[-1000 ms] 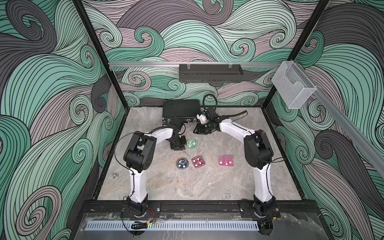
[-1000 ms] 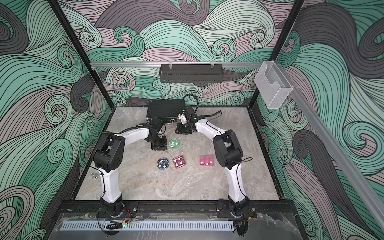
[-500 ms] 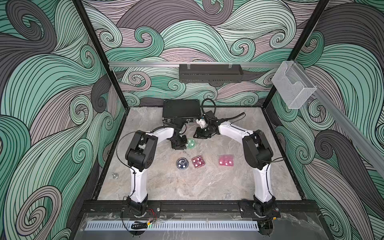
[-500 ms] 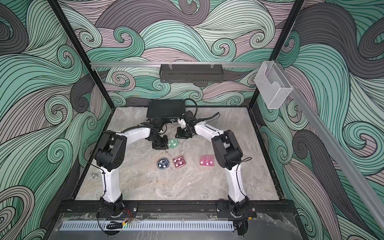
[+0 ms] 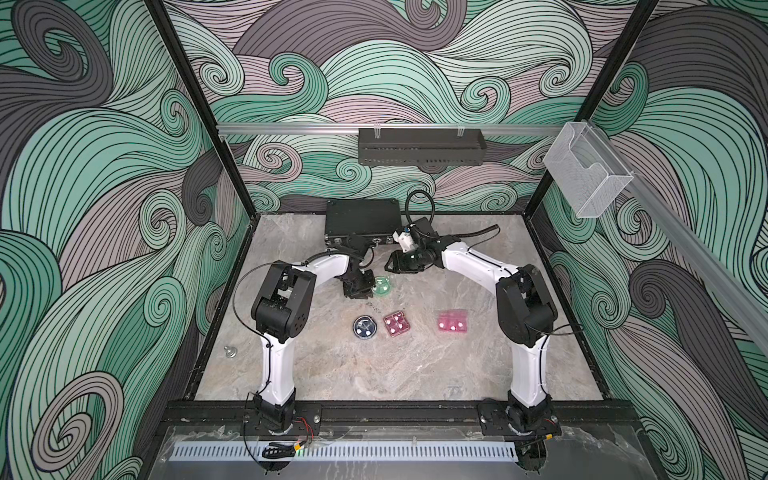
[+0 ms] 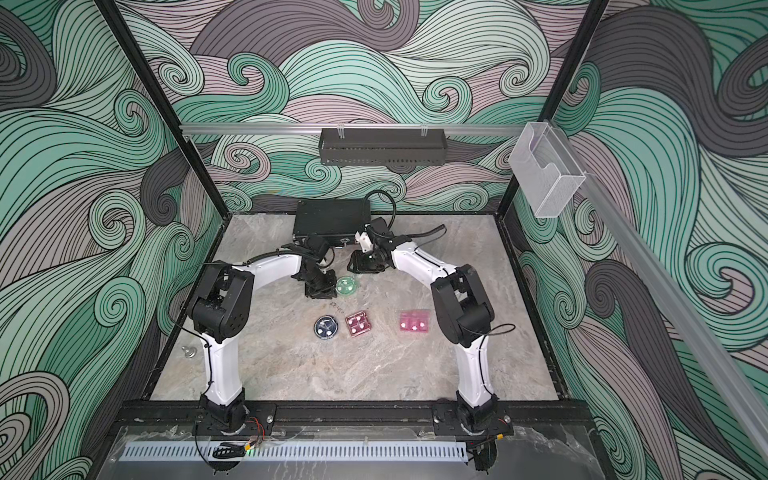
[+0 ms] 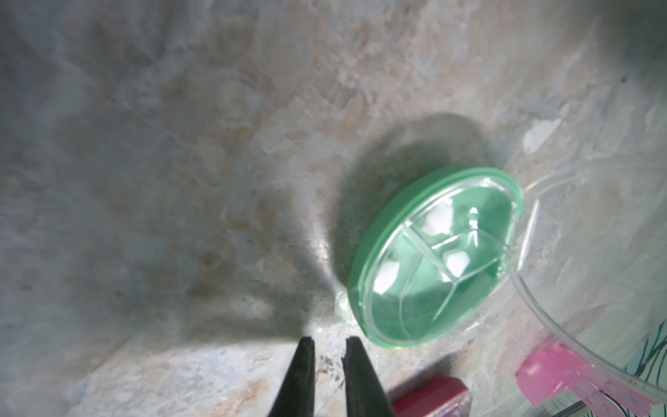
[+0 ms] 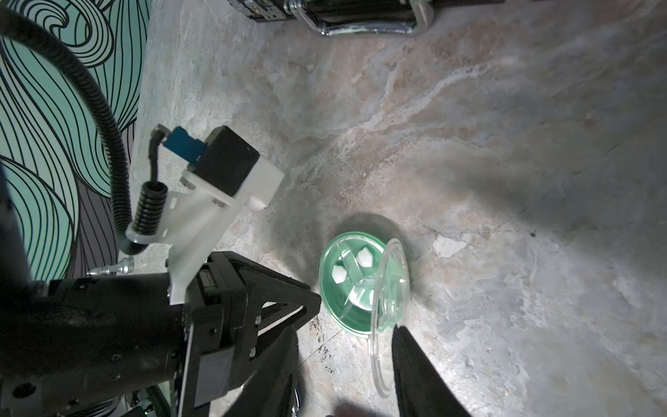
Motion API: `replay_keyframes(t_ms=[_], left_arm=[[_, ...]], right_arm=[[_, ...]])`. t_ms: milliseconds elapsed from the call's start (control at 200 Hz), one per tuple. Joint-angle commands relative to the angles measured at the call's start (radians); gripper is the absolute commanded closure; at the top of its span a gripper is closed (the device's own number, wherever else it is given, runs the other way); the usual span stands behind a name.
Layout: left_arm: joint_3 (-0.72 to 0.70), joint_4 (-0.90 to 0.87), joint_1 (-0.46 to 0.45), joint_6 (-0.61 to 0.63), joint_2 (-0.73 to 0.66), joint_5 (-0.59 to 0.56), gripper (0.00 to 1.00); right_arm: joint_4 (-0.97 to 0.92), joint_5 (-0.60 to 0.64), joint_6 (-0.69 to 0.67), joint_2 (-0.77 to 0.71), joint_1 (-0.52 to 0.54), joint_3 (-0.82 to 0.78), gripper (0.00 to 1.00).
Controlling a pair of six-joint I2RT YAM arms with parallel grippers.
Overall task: Close pillboxes
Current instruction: Close the lid on the pillbox.
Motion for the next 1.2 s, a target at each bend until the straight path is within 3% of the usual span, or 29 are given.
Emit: replay_keyframes(t_ms=[0, 270, 340, 1196], left_arm=[[0.040, -0.032, 0.009, 0.012, 0.008, -0.022, 0.82], [0.044, -0.040, 0.008, 0.018, 0.019, -0.030, 0.82], [0.048, -0.040, 0.008, 0.020, 0.024, -0.030, 0.82], [0.085, -0.055, 0.008, 0.028, 0.055, -0.021, 0.82]], right_arm=[[-0.006, 0.016, 0.000, -0.017, -0.003, 0.004, 0.60], [-0.001, 0.001, 0.019, 0.017, -0.003, 0.016, 0.69], [0.004, -0.008, 0.021, 0.018, -0.004, 0.015, 0.76], [0.034, -0.053, 0.060, 0.071, 0.051, 0.011, 0.79]])
